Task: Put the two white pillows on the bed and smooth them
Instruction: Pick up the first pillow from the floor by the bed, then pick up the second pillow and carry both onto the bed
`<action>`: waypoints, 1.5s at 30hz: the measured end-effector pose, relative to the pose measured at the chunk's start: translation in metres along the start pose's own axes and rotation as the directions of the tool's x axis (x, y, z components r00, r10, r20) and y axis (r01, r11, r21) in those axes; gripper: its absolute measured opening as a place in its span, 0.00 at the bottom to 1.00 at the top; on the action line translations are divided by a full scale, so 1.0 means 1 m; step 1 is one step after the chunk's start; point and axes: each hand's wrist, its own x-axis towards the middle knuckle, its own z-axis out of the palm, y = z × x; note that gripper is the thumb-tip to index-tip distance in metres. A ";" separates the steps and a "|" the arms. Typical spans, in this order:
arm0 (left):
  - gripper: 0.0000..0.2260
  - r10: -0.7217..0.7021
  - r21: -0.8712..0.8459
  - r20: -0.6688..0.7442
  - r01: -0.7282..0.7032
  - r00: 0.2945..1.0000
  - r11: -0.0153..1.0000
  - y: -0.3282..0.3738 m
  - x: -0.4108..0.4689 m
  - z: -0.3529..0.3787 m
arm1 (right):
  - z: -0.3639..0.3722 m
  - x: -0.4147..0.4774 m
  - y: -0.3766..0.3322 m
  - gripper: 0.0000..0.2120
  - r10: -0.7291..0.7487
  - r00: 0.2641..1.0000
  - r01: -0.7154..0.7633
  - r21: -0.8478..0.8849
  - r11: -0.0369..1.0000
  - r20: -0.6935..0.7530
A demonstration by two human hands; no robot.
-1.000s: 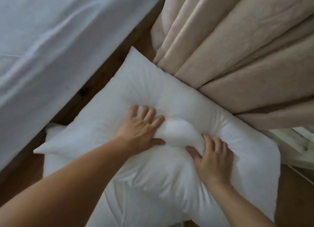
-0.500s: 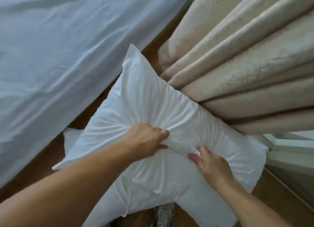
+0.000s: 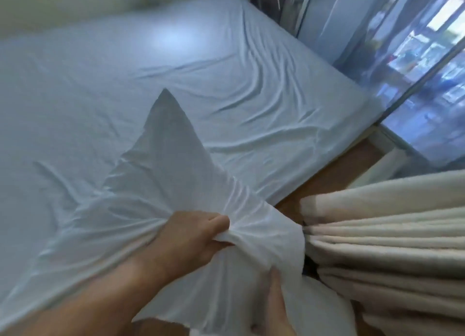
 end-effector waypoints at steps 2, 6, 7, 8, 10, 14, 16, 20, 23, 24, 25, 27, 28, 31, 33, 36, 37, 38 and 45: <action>0.16 -0.069 0.107 -0.169 0.088 0.983 0.990 -0.048 -0.011 -0.072 | 0.052 -0.047 -0.047 0.34 -0.162 0.978 0.144 0.136 0.980 0.132; 0.16 -0.204 0.260 -0.553 0.400 0.807 0.879 -0.151 -0.025 -0.215 | 0.166 -0.155 -0.179 0.40 -0.522 0.758 0.431 0.301 0.851 0.390; 0.17 -0.263 0.297 -0.598 0.513 0.757 0.805 -0.175 -0.031 -0.246 | 0.185 -0.179 -0.203 0.35 -0.602 0.675 0.499 0.337 0.798 0.427; 0.17 -0.341 0.336 -0.605 0.619 0.719 0.710 -0.196 -0.038 -0.271 | 0.199 -0.201 -0.221 0.30 -0.652 0.589 0.560 0.341 0.755 0.477; 0.24 -0.446 0.436 -0.547 0.696 0.709 0.571 -0.229 -0.055 -0.297 | 0.220 -0.232 -0.240 0.28 -0.700 0.452 0.658 0.323 0.680 0.552; 0.29 -0.587 0.427 -0.383 0.700 0.713 0.572 -0.247 -0.092 -0.268 | 0.230 -0.223 -0.211 0.32 -0.604 0.439 0.780 0.052 0.624 0.666; 0.29 -0.631 0.402 -0.281 0.686 0.723 0.606 -0.243 -0.104 -0.230 | 0.224 -0.201 -0.184 0.32 -0.558 0.491 0.788 -0.067 0.612 0.669; 0.28 -0.647 0.338 -0.092 0.635 0.757 0.695 -0.218 -0.108 -0.139 | 0.209 -0.148 -0.139 0.31 -0.505 0.593 0.749 -0.199 0.632 0.627; 0.28 -0.638 0.318 0.009 0.602 0.770 0.732 -0.201 -0.101 -0.077 | 0.198 -0.109 -0.117 0.31 -0.509 0.638 0.735 -0.261 0.626 0.578; 0.28 -0.632 0.306 0.029 0.595 0.775 0.743 -0.197 -0.097 -0.060 | 0.195 -0.096 -0.112 0.31 -0.514 0.643 0.735 -0.269 0.622 0.568; 0.28 -0.626 0.293 0.051 0.587 0.778 0.754 -0.192 -0.092 -0.043 | 0.190 -0.084 -0.106 0.31 -0.511 0.649 0.730 -0.274 0.626 0.563; 0.28 -0.607 0.280 0.094 0.564 0.789 0.777 -0.180 -0.081 -0.012 | 0.177 -0.060 -0.095 0.32 -0.488 0.666 0.706 -0.267 0.656 0.564; 0.28 -0.595 0.278 0.116 0.549 0.795 0.788 -0.173 -0.076 0.004 | 0.167 -0.048 -0.089 0.32 -0.475 0.676 0.691 -0.260 0.675 0.563; 0.28 -0.561 0.261 0.196 0.508 0.805 0.821 -0.147 -0.057 0.052 | 0.121 -0.007 -0.071 0.32 -0.437 0.738 0.624 -0.273 0.732 0.514; 0.28 -0.522 0.231 0.263 0.472 0.811 0.851 -0.125 -0.043 0.087 | 0.080 0.024 -0.054 0.32 -0.411 0.790 0.574 -0.310 0.758 0.455; 0.28 -0.429 0.194 0.391 0.383 0.814 0.903 -0.084 -0.027 0.154 | 0.011 0.078 -0.013 0.34 -0.327 0.876 0.467 -0.449 0.762 0.355; 0.27 -0.388 0.188 0.435 0.340 0.813 0.922 -0.070 -0.025 0.182 | -0.013 0.097 0.007 0.35 -0.293 0.898 0.431 -0.518 0.739 0.328; 0.27 -0.340 0.184 0.480 0.286 0.809 0.940 -0.057 -0.026 0.212 | -0.035 0.117 0.027 0.37 -0.264 0.914 0.401 -0.590 0.701 0.307; 0.59 -0.213 0.194 0.759 0.099 0.616 0.976 -0.002 -0.062 0.444 | -0.130 0.265 0.173 0.64 -0.151 0.910 0.395 -0.918 0.027 0.387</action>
